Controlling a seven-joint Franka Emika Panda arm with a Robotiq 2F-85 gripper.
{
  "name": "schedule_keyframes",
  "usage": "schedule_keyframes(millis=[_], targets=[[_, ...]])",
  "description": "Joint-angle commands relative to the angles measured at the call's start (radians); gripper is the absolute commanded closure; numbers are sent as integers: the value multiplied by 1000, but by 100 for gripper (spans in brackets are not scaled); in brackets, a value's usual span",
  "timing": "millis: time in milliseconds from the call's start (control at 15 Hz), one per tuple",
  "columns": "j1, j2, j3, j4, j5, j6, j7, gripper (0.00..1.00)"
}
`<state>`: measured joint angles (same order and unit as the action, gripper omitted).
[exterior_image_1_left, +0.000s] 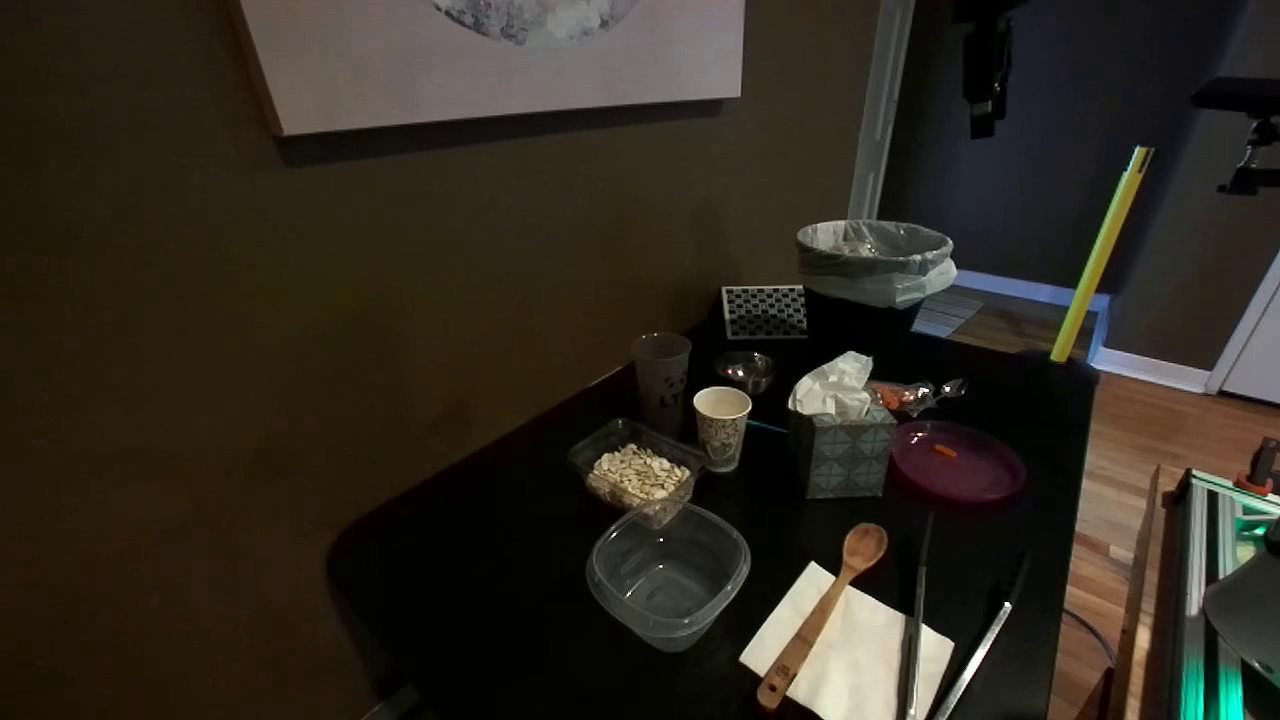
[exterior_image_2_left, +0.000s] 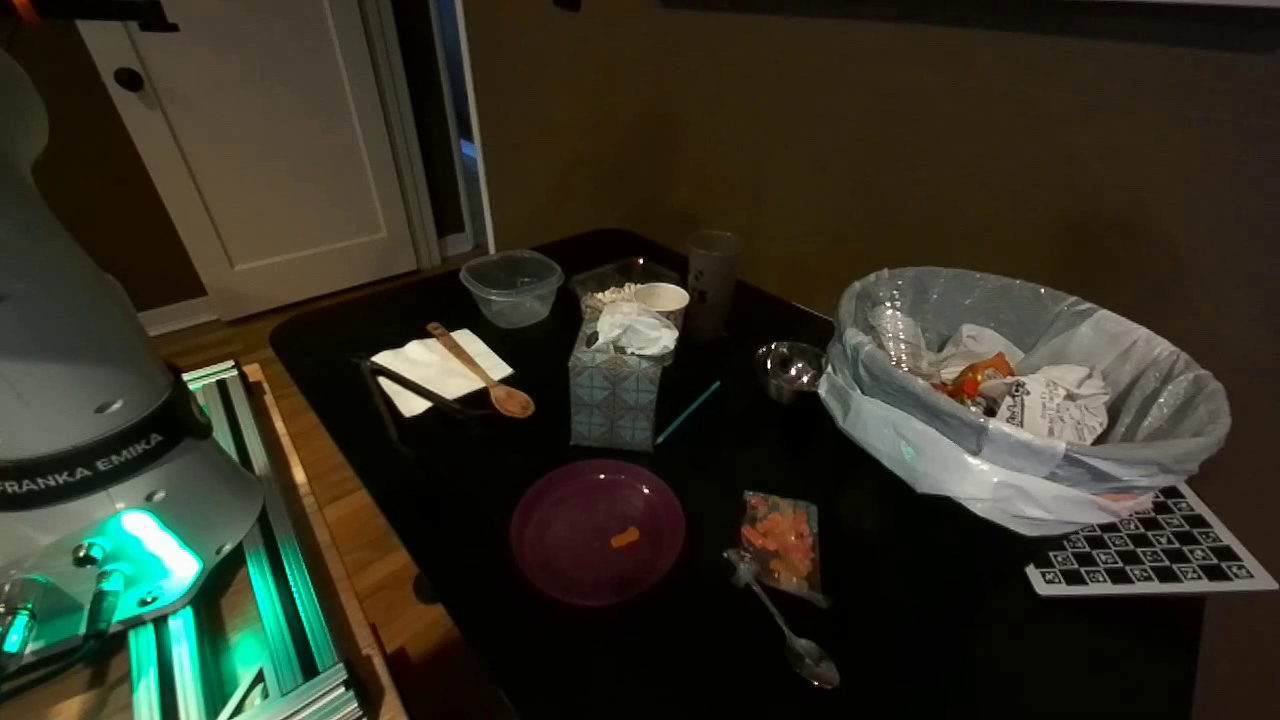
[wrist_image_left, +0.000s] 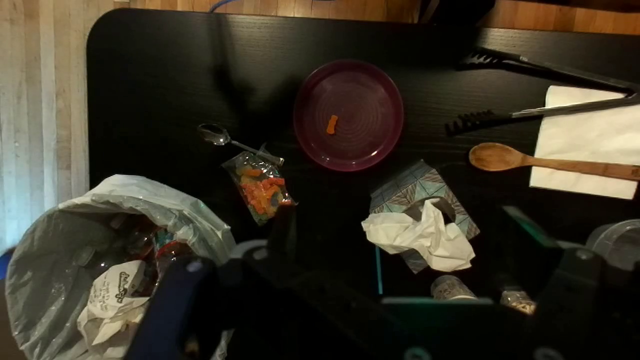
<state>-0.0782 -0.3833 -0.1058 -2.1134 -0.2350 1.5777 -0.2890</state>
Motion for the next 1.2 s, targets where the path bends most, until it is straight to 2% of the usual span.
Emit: schedule_keyframes(millis=[0,267,467,867,1133], targets=[[9,1,-7,3,-2,-4,2,0],[9,2,-11,-13,1,-16,-5,0],[0,-38,-19,-121,6,18,23,0],[-25,-82,-30,-332,11,17,127,0],[-47,-137,-28,-485,-29,102,206,0]])
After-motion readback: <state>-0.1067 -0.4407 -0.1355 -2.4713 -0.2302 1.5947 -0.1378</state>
